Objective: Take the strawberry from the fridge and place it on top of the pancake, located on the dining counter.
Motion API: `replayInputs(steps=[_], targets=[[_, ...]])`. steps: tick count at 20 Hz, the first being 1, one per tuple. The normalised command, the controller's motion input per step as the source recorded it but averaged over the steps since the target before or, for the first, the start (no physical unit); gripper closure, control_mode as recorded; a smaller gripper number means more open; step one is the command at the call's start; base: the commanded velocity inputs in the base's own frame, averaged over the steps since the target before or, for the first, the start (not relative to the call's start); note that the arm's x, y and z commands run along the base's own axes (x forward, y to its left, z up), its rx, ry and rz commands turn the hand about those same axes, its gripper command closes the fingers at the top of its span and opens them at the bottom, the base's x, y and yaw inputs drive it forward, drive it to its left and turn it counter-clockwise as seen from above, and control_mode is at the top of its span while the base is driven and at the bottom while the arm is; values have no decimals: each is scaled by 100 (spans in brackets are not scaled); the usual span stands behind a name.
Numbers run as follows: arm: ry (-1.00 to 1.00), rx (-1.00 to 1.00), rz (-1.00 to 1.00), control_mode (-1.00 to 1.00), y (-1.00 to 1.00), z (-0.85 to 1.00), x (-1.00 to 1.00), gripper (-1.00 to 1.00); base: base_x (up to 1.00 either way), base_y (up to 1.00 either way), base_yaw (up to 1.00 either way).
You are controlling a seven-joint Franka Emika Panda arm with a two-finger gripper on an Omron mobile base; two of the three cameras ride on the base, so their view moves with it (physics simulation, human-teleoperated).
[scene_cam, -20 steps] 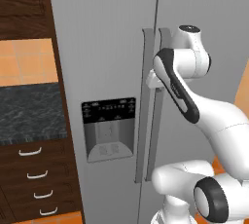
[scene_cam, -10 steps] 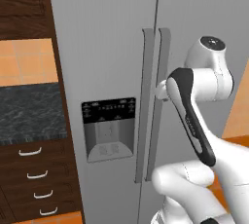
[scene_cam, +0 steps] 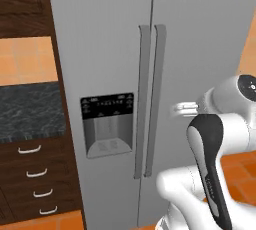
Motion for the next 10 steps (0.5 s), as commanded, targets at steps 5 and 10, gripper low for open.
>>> replayInputs(steps=[5, 10], targets=[[0, 0, 0, 100, 0, 0, 0, -100, -68, 5, -5], [0, 0, 0, 100, 0, 0, 0, -100, -71, 19, 0]])
